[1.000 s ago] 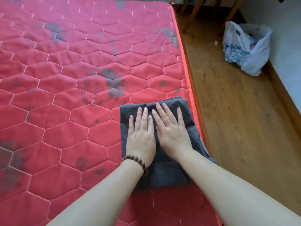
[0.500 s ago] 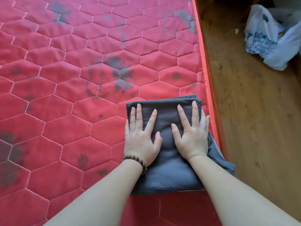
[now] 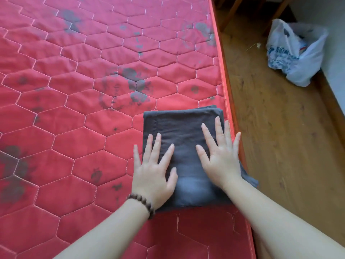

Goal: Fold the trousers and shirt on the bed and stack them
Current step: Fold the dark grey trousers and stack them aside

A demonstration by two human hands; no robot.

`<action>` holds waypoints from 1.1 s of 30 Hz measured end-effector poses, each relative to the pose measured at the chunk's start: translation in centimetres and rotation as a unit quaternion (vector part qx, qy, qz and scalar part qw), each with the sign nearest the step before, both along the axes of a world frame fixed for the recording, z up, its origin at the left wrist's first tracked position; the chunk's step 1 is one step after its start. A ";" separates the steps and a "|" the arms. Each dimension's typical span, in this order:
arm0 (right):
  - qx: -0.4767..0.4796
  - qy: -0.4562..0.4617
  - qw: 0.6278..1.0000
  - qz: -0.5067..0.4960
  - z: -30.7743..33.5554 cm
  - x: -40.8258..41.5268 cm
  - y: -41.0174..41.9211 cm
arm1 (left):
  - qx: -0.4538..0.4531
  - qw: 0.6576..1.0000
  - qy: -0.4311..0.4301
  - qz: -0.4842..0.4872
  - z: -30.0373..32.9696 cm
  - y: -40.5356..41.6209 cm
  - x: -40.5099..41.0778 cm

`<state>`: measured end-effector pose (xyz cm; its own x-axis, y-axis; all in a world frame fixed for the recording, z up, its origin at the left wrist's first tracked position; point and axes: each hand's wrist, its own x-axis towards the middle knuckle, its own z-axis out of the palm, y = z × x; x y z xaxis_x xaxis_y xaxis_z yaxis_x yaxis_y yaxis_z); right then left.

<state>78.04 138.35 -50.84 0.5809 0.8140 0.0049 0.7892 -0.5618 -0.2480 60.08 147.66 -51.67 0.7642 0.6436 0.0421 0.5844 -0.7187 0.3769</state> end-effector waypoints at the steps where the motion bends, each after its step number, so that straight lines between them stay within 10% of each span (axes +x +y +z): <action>1: 0.017 -0.016 0.999 0.024 0.2 -1.0 -0.9 | 0.022 0.999 0.010 -0.023 -0.3 -1.2 -0.8; 6: -0.037 -0.073 0.985 0.151 -2.3 -4.8 -4.5 | 0.053 0.995 0.066 -0.056 -2.1 -2.8 -1.4; 21: -0.081 0.030 0.996 -0.031 -4.0 -3.0 -5.3 | -0.045 0.996 0.064 -0.047 -2.5 -1.8 -1.2; 33: -0.109 0.051 0.992 -0.021 9.1 -9.3 -2.7 | -0.083 0.986 0.068 0.127 10.4 1.7 -12.6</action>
<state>68.74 135.62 -41.75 0.6025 0.7644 -0.2297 0.7412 -0.6426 -0.1942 47.49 149.40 -41.22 0.5694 0.8041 -0.1710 0.7903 -0.4782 0.3830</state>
